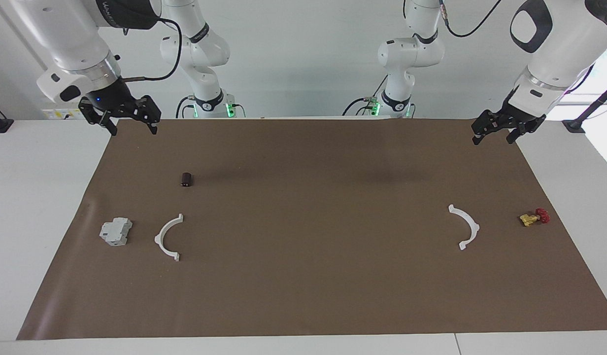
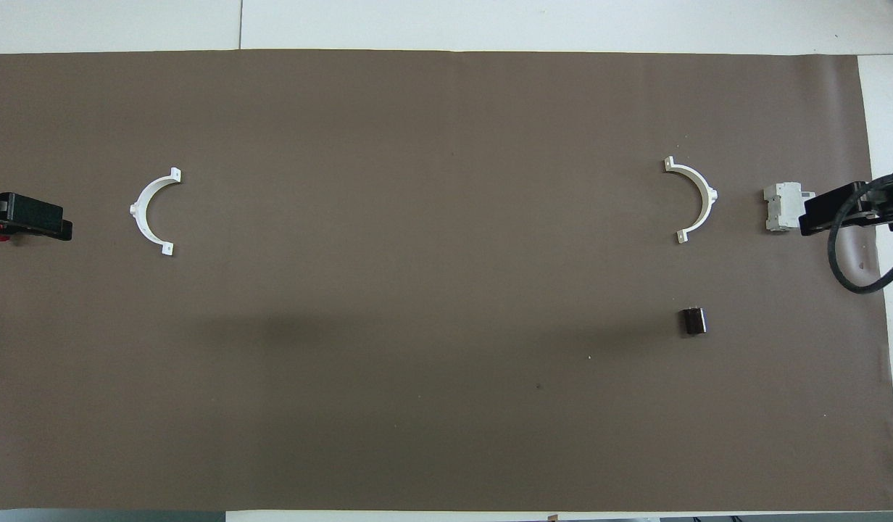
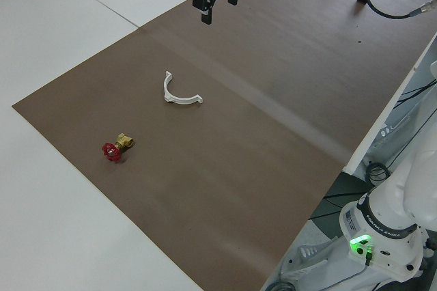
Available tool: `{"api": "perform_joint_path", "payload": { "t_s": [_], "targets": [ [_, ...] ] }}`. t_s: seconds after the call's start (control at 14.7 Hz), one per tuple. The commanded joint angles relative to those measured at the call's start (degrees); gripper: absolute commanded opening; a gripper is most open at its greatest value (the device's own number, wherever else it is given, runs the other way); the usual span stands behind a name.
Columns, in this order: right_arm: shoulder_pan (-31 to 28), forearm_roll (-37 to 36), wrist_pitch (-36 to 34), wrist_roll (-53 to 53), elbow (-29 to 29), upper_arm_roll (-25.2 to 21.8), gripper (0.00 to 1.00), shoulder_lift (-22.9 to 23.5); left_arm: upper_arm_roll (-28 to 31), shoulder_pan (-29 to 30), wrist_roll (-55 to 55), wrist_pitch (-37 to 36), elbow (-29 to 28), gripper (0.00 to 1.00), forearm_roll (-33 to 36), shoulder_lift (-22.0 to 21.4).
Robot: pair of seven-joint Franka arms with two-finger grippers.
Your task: Assemble drain pipe with both arms
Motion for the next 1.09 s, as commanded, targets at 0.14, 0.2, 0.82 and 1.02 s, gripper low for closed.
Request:
{"api": "perform_joint_path", "payload": {
  "t_s": [0.14,0.2,0.82,1.02],
  "targets": [
    [-0.3,0.1,0.4,0.8,-0.5,0.5,1.0,-0.6,0.0,0.0,0.6,-0.2,0.0,1.0,0.4,-0.6],
    [-0.3,0.1,0.4,0.8,-0.5,0.5,1.0,-0.6,0.0,0.0,0.5,-0.2,0.0,1.0,0.4,-0.6],
    [-0.9,0.4,9.1,-3.5,-4.7,0.6,1.0,-0.1,0.0,-0.2,0.2,10.0,-6.0,1.0,0.4,-1.8],
    [-2.8,0.6,13.2,-7.9,-3.5,0.5,1.0,6.0,0.0,0.2,0.6,16.3,-9.7,1.0,0.5,-0.9]
  ]
}}
